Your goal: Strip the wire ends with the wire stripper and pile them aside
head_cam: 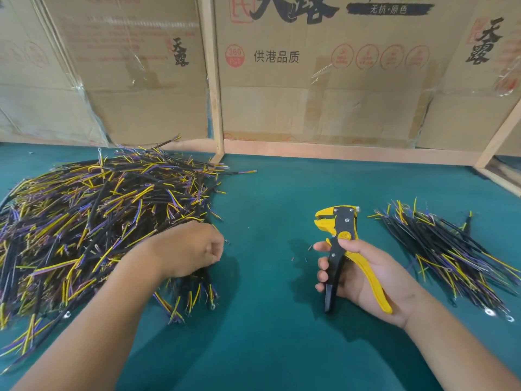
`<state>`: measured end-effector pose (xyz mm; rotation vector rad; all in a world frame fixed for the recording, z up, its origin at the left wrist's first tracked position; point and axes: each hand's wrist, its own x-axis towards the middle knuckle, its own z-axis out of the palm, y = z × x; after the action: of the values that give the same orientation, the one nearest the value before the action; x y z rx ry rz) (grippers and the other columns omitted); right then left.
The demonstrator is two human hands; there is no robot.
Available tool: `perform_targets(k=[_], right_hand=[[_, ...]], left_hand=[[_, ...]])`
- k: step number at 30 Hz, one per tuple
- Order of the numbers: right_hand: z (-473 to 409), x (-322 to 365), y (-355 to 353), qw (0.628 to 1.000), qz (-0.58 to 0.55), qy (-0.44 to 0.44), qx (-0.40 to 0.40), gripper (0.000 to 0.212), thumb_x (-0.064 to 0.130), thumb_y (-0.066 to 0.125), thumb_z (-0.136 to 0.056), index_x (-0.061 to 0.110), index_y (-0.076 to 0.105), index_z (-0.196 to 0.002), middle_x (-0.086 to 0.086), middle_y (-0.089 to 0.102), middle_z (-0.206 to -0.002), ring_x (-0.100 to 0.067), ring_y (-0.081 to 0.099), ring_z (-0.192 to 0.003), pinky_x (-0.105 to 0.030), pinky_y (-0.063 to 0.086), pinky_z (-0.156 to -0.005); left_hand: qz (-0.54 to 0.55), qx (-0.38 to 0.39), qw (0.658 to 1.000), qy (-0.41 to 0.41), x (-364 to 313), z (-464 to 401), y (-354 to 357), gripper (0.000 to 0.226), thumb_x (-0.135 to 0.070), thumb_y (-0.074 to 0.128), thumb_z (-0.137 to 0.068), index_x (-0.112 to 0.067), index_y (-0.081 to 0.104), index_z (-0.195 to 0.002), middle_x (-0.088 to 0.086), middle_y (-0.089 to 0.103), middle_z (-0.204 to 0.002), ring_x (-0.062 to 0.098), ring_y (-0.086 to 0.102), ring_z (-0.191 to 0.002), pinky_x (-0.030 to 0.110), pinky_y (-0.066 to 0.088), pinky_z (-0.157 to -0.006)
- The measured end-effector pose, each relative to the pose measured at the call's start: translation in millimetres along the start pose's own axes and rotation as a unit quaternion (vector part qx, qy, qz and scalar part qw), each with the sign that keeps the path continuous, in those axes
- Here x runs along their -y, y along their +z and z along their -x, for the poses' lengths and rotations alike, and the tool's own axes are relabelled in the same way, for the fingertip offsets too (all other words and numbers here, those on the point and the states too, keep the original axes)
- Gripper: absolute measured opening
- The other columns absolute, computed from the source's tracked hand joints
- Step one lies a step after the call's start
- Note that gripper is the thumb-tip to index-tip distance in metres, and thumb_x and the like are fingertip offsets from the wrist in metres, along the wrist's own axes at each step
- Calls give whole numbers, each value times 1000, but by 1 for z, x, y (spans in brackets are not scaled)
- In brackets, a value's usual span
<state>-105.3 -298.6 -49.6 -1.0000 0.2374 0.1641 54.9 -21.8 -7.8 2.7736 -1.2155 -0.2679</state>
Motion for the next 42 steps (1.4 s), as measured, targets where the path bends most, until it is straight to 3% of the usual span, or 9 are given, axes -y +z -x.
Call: perform_targets(k=[3,8,13,16,20,27,33,37,42], right_hand=[[0,-1,-1,1000,0,-2,7,43,31,58,-92,-1,64,-120,-18,54,-89,-32,57,-75,-49,55,-75],[-2,1,-1,1000,6,-4,4,47,33,64,-86,-1,64,-119,-18,54,-88,-31,57,-75,-48,55,-76],[-1,-1,-3,1000,3,-9,4,44,32,59,-91,-1,64,-119,-19,54,-88,-32,57,-75,-49,55,-75],[-2,-1,-2,1000,-1,-3,9,43,32,59,-91,-1,65,-119,-19,54,-88,-32,57,-75,-49,55,-75],[-3,-1,-4,1000,0,-8,11,43,31,59,-92,-2,65,-119,-19,54,-88,-32,58,-75,-49,55,-75],[-4,-3,-6,1000,-2,-7,13,46,32,63,-90,-2,64,-121,-18,55,-89,-32,58,-76,-49,55,-76],[-4,-1,-6,1000,-1,-8,8,44,31,62,-90,-2,65,-119,-19,55,-89,-32,58,-75,-49,55,-76],[-3,-1,-4,1000,5,-7,8,45,32,59,-91,-2,64,-120,-18,54,-88,-32,58,-75,-50,55,-75],[-2,-2,-4,1000,4,-10,10,43,32,58,-93,-1,63,-119,-18,54,-88,-32,57,-75,-49,55,-75]], left_hand=[[45,18,999,-12,13,9,-5,28,-6,64,-81,-24,68,-102,-20,56,-88,-12,51,-77,4,37,-68],[-59,35,998,-8,0,-2,3,21,-12,64,-78,-27,60,-92,-12,59,-96,11,54,-96,33,40,-94],[-47,10,999,12,1,-6,5,11,-18,60,-83,-27,55,-81,-9,63,-79,8,51,-78,29,36,-85],[-29,4,999,13,4,-5,6,10,-18,59,-84,-27,57,-84,-10,60,-81,11,53,-83,27,34,-81],[-12,39,999,-11,14,0,4,21,-26,69,-76,-37,54,-86,-14,55,-90,9,51,-91,31,35,-89],[-44,38,997,45,-2,-5,8,7,-22,64,-81,-26,58,-80,-7,56,-91,11,52,-88,35,38,-92],[-34,75,997,13,-3,-1,5,21,-20,68,-78,-31,51,-83,-11,59,-93,12,52,-89,27,30,-78],[-87,65,994,18,-8,-4,7,17,-22,65,-77,-28,50,-72,-11,53,-70,6,47,-69,30,28,-78],[-96,75,992,32,-6,0,8,9,-28,66,-76,-25,58,-78,-5,62,-91,11,54,-89,33,29,-83]])
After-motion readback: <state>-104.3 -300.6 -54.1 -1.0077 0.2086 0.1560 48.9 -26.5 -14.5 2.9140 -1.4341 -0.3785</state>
